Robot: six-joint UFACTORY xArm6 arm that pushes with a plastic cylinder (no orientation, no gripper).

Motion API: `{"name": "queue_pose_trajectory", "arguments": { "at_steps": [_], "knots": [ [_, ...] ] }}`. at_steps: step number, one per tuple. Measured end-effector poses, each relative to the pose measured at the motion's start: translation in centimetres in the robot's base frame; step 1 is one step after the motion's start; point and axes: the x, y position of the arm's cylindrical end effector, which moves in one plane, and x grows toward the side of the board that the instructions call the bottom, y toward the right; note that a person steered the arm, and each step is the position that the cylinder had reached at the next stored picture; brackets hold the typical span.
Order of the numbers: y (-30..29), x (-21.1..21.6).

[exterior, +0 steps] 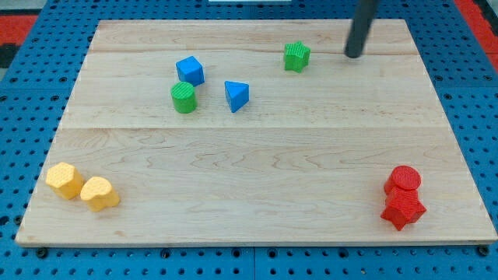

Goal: Place the green star parallel to the blue cube

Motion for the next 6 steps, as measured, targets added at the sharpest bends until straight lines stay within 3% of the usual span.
{"name": "queue_pose_trajectory", "arguments": {
  "at_steps": [2,3,4,5,6],
  "knots": [
    [-10.2,2.7],
    [-4.9,4.1],
    [-0.9,14.7],
    [-4.0,25.7],
    [-11.6,33.5]
  ]
}}
